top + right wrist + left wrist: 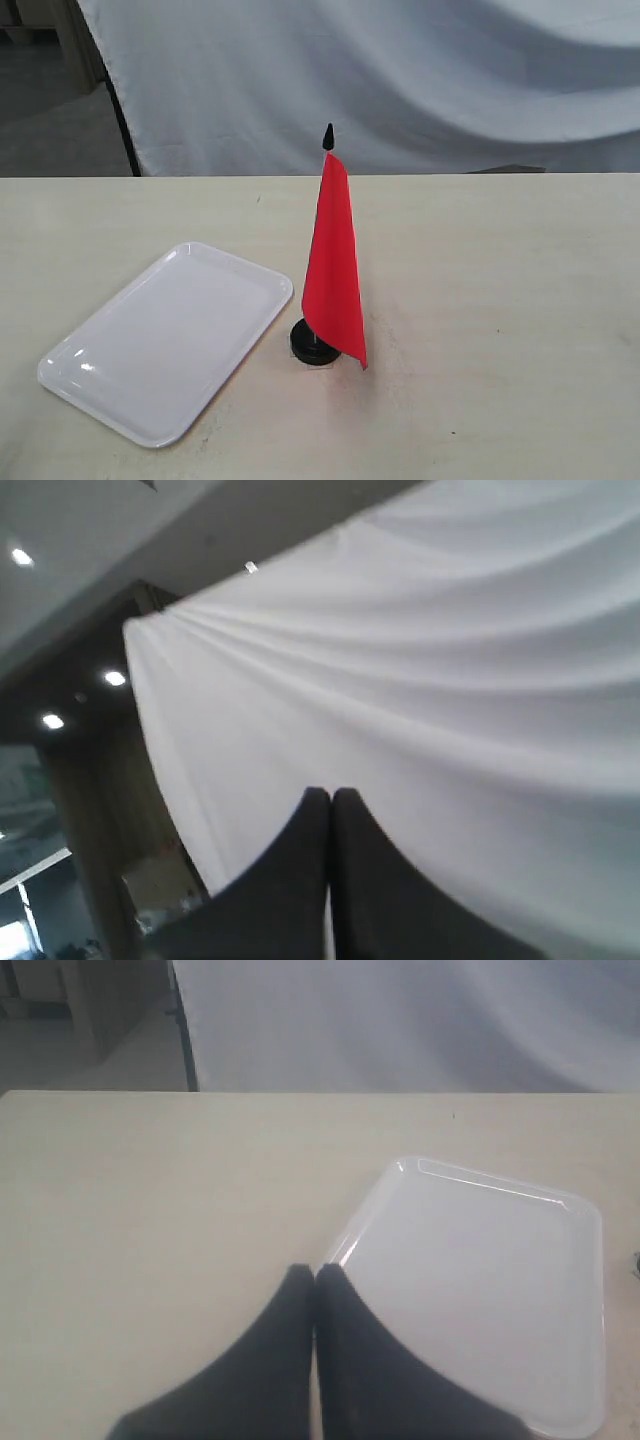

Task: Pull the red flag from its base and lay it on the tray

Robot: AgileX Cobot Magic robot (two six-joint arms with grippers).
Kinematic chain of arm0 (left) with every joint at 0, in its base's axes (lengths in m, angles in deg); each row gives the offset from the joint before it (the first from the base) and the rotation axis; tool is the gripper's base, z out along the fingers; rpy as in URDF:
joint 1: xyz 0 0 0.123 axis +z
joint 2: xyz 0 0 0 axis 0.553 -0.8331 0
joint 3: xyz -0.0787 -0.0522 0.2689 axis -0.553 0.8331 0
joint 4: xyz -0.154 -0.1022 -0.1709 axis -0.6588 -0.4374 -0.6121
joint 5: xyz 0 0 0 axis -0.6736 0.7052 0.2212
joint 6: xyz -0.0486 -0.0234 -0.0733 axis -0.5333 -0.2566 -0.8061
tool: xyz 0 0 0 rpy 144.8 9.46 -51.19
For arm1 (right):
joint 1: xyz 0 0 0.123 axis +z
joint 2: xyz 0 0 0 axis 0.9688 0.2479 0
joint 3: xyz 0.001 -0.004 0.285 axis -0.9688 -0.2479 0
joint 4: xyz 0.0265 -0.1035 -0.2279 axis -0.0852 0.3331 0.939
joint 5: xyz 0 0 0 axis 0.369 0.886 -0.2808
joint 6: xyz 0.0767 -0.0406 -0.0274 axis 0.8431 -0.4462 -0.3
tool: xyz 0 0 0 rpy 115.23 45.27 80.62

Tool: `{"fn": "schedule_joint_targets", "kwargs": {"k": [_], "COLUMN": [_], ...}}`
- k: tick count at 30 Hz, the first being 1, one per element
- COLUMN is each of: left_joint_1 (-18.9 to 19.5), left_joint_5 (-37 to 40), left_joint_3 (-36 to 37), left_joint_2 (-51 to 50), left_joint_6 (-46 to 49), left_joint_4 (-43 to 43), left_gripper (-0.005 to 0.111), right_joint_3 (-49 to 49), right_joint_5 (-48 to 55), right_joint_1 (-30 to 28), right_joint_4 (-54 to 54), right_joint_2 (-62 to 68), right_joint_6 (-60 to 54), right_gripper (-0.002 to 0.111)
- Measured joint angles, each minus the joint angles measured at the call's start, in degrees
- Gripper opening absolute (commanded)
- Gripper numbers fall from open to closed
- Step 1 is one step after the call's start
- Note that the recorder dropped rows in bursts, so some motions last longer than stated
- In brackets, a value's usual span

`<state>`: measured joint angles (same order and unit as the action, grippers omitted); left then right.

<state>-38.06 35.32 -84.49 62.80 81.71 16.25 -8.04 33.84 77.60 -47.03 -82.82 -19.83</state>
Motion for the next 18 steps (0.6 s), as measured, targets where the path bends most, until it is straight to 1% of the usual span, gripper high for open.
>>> {"fn": "schedule_joint_targets", "kwargs": {"k": [4,6,10,15,18], "left_joint_1": [0.0,0.0,0.0,0.0,0.0], "left_joint_5": [0.0,0.0,0.0,0.0,0.0], "left_joint_3": [0.0,0.0,0.0,0.0,0.0], "left_joint_2": [0.0,0.0,0.0,0.0,0.0], "left_joint_6": [0.0,0.0,0.0,0.0,0.0], "left_joint_4": [0.0,0.0,0.0,0.0,0.0], "left_gripper": [0.0,0.0,0.0,0.0,0.0], "right_joint_3": [0.0,0.0,0.0,0.0,0.0], "right_joint_5": [-13.2,-16.41,-16.91,-17.27,-20.21], "right_joint_1": [0.0,0.0,0.0,0.0,0.0], "right_joint_4": [3.88,8.71,16.58,19.36,20.24], "right_joint_2": [0.0,1.1,6.91,19.98,28.09], "right_joint_6": [0.74,0.74,-0.13,-1.54,-4.33], "right_gripper": [0.0,0.0,0.0,0.0,0.0]}}
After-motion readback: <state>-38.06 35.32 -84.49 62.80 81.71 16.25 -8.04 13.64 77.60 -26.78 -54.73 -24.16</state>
